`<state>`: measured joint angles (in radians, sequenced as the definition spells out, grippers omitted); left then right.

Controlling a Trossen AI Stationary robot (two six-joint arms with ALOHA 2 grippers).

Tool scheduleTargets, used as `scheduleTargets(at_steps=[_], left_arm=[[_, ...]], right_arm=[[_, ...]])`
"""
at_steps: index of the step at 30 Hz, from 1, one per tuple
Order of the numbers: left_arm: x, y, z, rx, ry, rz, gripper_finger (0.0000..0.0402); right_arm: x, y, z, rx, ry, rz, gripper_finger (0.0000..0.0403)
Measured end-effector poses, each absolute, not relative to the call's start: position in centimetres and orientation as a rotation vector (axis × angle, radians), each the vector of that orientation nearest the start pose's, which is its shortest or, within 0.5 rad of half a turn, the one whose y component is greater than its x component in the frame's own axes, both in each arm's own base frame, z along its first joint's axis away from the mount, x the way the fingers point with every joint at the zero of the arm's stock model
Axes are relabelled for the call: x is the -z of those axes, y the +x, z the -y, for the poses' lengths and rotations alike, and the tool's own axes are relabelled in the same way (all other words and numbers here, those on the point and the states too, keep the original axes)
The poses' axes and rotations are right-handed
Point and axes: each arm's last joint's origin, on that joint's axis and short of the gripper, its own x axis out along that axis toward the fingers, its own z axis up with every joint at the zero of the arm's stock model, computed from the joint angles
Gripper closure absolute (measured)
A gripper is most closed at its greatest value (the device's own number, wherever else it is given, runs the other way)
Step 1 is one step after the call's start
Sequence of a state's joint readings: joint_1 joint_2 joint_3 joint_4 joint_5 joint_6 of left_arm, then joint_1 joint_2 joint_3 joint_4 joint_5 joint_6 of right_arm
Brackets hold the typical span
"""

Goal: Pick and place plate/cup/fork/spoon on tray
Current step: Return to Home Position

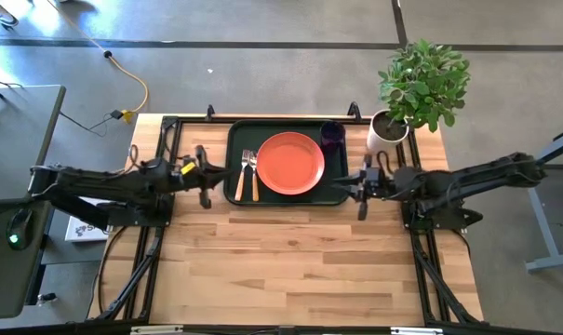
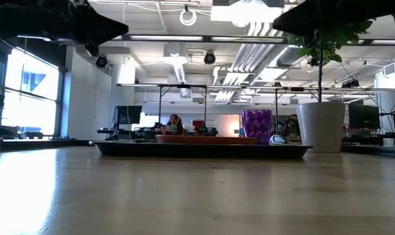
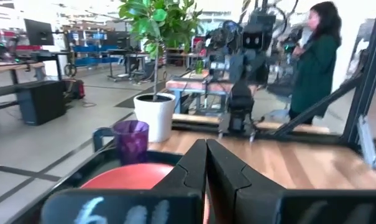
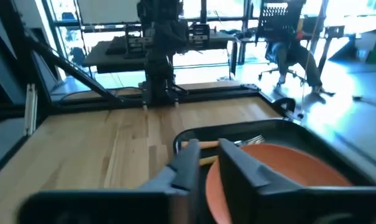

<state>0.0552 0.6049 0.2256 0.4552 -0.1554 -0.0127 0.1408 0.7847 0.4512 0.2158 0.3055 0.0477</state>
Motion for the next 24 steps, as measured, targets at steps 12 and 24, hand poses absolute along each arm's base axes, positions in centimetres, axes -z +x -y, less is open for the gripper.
scheduleTargets(at_steps=[12, 24], left_arm=[[-22.4, 12.9, -1.3, -0.294, 0.128, 0.017, 0.0401], [-21.7, 11.7, -2.3, -0.365, 0.119, 0.112, 0.0401]], right_arm=[[-26.5, 14.4, -0.9, 0.163, 0.005, -0.093, 0.0398], [-27.0, 11.3, 0.2, 0.164, -0.022, -0.027, 0.0402]])
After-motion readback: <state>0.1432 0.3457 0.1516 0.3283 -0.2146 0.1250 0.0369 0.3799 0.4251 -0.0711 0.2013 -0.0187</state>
